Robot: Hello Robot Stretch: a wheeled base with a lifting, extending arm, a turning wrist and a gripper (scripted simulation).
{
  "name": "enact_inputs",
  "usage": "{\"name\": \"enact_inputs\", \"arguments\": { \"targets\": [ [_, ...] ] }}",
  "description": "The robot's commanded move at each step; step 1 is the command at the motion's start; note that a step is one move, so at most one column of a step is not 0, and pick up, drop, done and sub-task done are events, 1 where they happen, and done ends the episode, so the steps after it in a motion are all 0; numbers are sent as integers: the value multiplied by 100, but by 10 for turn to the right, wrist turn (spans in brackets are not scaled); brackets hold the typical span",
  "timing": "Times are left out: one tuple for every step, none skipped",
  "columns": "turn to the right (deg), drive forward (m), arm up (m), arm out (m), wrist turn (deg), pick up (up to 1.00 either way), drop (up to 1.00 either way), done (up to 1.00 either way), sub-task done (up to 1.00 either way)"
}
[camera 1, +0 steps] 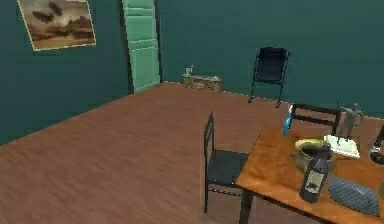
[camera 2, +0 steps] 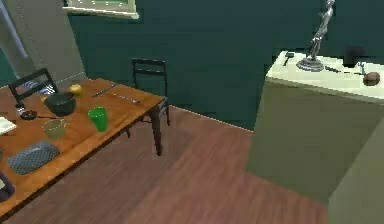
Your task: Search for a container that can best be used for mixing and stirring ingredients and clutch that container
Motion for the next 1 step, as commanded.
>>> {"name": "enact_inputs", "arguments": {
  "targets": [
    [300, 0, 0, 0, 0, 0, 0, 0, 0]
  ]
}}
